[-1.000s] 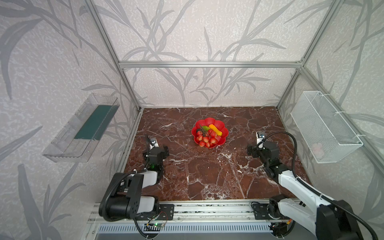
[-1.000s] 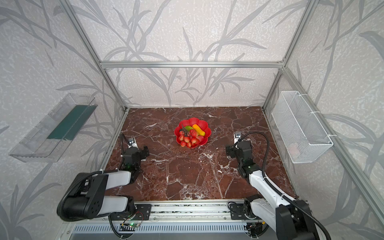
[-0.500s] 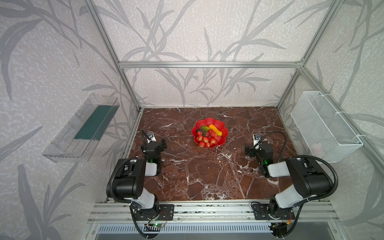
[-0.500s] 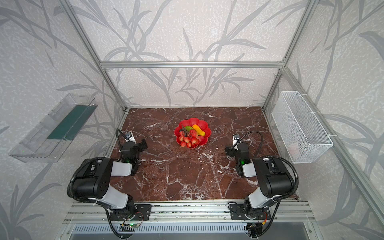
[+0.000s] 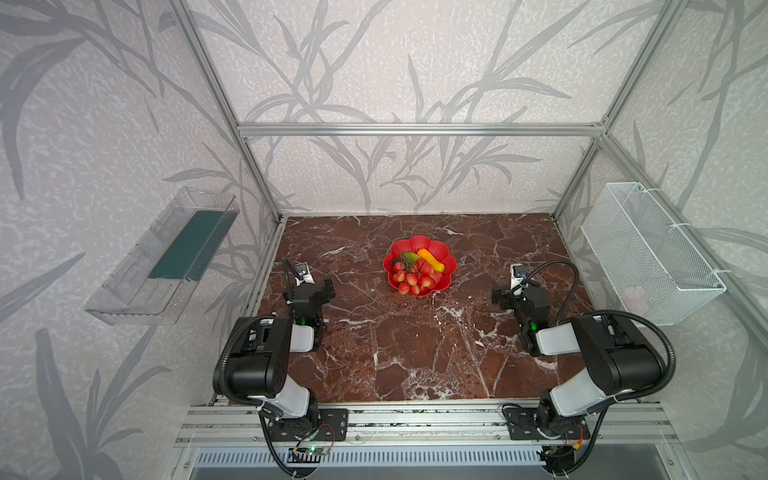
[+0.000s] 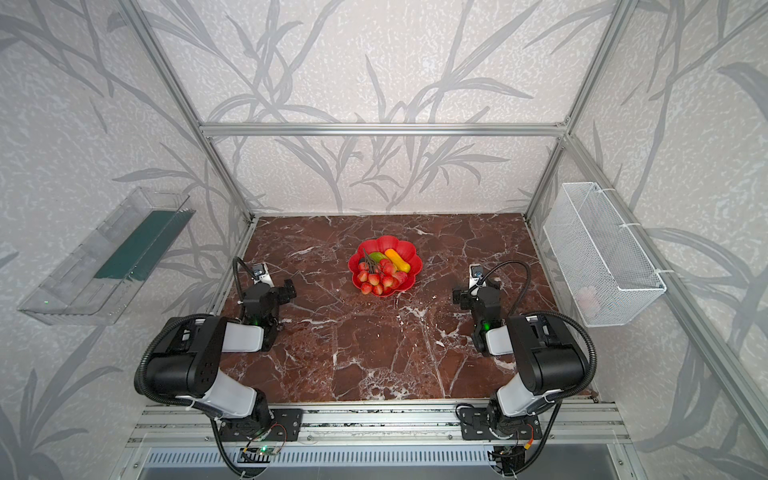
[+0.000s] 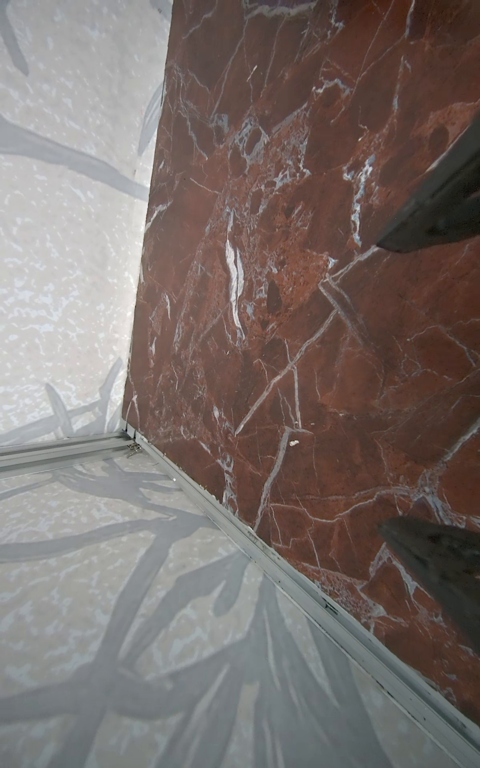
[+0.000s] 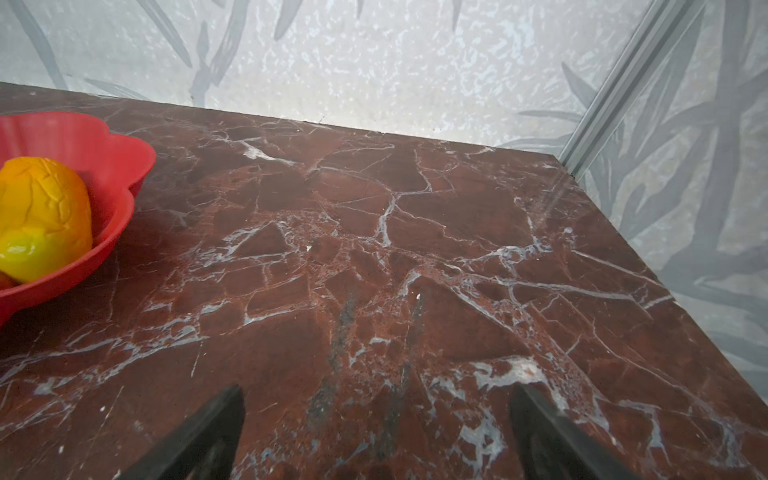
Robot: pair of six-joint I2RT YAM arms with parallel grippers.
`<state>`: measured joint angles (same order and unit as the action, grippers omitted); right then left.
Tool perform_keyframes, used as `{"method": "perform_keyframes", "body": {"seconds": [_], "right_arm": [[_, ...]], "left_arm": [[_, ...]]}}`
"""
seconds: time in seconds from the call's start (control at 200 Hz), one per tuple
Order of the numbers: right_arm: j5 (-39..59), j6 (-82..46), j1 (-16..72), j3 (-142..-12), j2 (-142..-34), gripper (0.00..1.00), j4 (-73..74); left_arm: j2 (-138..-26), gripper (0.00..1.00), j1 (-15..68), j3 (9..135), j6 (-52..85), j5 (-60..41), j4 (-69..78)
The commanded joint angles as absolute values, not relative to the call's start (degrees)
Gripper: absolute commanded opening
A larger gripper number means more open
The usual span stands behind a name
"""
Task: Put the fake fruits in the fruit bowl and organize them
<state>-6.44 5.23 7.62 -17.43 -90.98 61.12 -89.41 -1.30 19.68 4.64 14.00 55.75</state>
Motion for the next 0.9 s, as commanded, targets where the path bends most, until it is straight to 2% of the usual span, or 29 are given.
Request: {"method": "perform_keyframes", "body": {"seconds": [0.0, 0.025, 0.065, 0.135, 0.225, 0.28, 0.35, 0.395, 0.45, 0.48, 0.585, 0.785, 0.9], "right_arm": [[-13.3, 5.1, 9.6, -19.4, -91.0, 0.99, 60.2], [-16.5, 3.6, 9.2, -19.0, -91.5, 0.99, 62.1], [-14.2, 3.3, 8.4, -18.6, -91.5, 0.99, 62.4], [-3.2, 8.0, 8.8, -18.8, -91.3, 0.99, 61.7], [-16.8, 3.4, 9.0, -19.3, -91.7, 0.99, 61.8], [-13.2, 1.3, 7.0, -20.0, -90.5, 0.99, 58.2], [-4.8, 5.6, 7.4, -20.8, -91.3, 0.99, 58.1], [-7.5, 6.1, 8.6, -20.2, -90.5, 0.99, 57.6], [-14.6, 4.8, 9.5, -18.4, -91.2, 0.99, 62.2], [-15.2, 4.9, 9.5, -17.5, -92.3, 0.99, 65.8], [-9.7, 7.9, 10.3, -18.0, -92.1, 0.99, 64.8], [-9.7, 7.7, 10.2, -18.1, -91.8, 0.99, 64.1], [-3.7, 5.5, 7.3, -21.4, -91.1, 0.99, 56.4]], "left_arm": [[-89.7, 0.99, -1.3, 20.1, 3.8, 13.8, 56.9], [-89.7, 0.99, -1.3, 20.1, 3.7, 13.8, 56.9], [-89.7, 0.99, -1.3, 20.1, 3.7, 13.8, 56.8], [-89.7, 0.99, -1.4, 20.1, 3.8, 13.8, 56.9], [-89.7, 0.99, -1.3, 20.1, 3.7, 13.9, 56.9], [-89.7, 0.99, -1.4, 20.1, 3.7, 13.9, 56.9], [-89.7, 0.99, -1.3, 20.1, 3.7, 13.9, 56.9], [-89.7, 0.99, -1.3, 20.0, 3.7, 13.9, 57.0], [-89.7, 0.99, -1.3, 20.1, 3.7, 13.9, 57.0], [-89.7, 0.99, -1.4, 20.1, 3.7, 13.9, 56.9], [-89.7, 0.99, -1.3, 20.1, 3.8, 13.9, 56.9], [-89.7, 0.99, -1.3, 20.0, 3.8, 13.9, 56.9], [-89.7, 0.99, -1.3, 20.1, 3.7, 13.9, 56.9]]}}
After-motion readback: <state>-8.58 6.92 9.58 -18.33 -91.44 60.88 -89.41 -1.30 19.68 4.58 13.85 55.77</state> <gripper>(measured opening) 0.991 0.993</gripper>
